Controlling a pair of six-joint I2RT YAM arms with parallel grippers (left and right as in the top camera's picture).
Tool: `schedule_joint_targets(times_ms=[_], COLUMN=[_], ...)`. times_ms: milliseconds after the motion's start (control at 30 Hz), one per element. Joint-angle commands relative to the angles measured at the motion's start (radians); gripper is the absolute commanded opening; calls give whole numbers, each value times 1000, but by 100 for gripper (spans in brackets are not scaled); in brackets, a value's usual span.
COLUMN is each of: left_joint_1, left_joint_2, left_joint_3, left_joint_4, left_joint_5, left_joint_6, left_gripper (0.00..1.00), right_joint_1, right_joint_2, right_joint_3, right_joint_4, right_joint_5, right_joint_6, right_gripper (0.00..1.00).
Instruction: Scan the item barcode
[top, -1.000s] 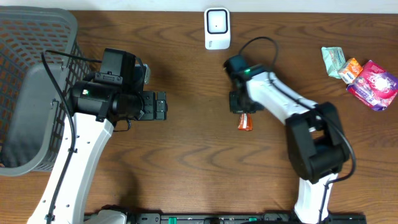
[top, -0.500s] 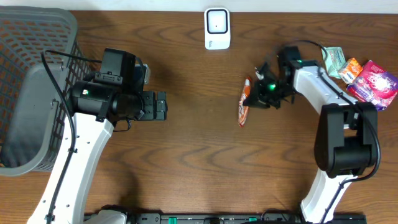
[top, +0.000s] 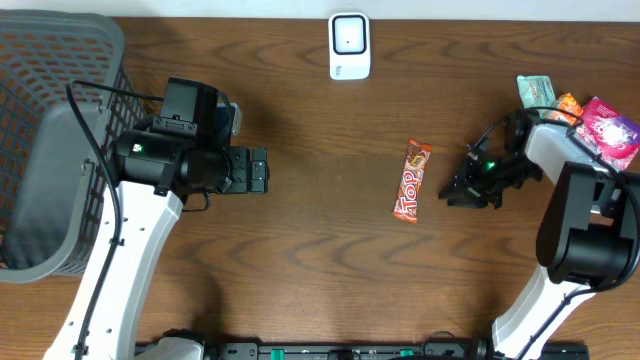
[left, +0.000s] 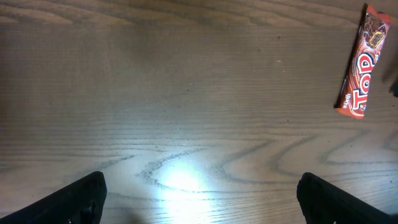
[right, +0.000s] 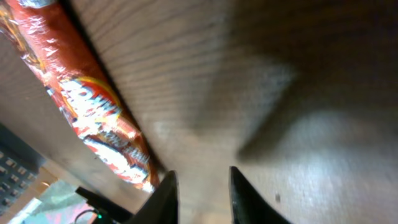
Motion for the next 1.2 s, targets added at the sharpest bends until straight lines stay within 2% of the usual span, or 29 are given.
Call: schedule_joint_targets(times_ms=[0, 33, 100, 167, 300, 433, 533, 667, 733, 833, 900, 967, 1067, 1100, 1167], left_joint_1=[4, 4, 4, 4, 4, 4, 4, 4, 4, 4, 4, 4, 4, 4, 4], left_joint_2=[-1, -1, -1, -1, -1, -1, -1, -1, -1, -1, -1, -1, -1, -1, -1], left_joint_3=[-1, -1, -1, -1, -1, -1, -1, -1, -1, -1, -1, -1, -1, -1, -1], left_joint_4=[0, 0, 0, 0, 0, 0, 0, 0, 0, 0, 0, 0, 0, 0, 0], left_joint_5=[-9, -10, -9, -10, -9, -10, -10, -9, -9, -10, -9, -9, -9, -9, -9], left_joint_6=[-1, -1, -1, -1, -1, -1, -1, -1, -1, -1, -1, -1, -1, -1, -1], left_gripper=[98, 98, 98, 98, 98, 98, 98, 98, 98, 98, 98, 98, 98, 98, 98], right_joint_1=[23, 35, 62, 87, 136, 203, 240, 264, 266, 266, 266, 266, 267, 267, 267], right_joint_2=[-55, -58, -59, -58, -58, -57, -57, -57, -56, -57, -57, -56, -57, -57, -57], right_joint_3=[71, 77, 80, 77, 76, 60, 37, -18, -59, -115, -143, -159, -156, -152, -138], right_joint_4=[-32, -32, -15, 16, 85, 156, 184, 244, 270, 319, 349, 374, 396, 396, 390], right_joint_5=[13, 13, 13, 14, 51, 202, 262, 279, 279, 278, 274, 210, 114, 72, 42], right_joint_6=[-18, -18, -18, -16, 83, 216, 246, 283, 294, 296, 296, 276, 255, 255, 256], right_gripper=[34, 40, 61, 67, 71, 70, 70, 63, 52, 41, 30, 15, 8, 1, 1])
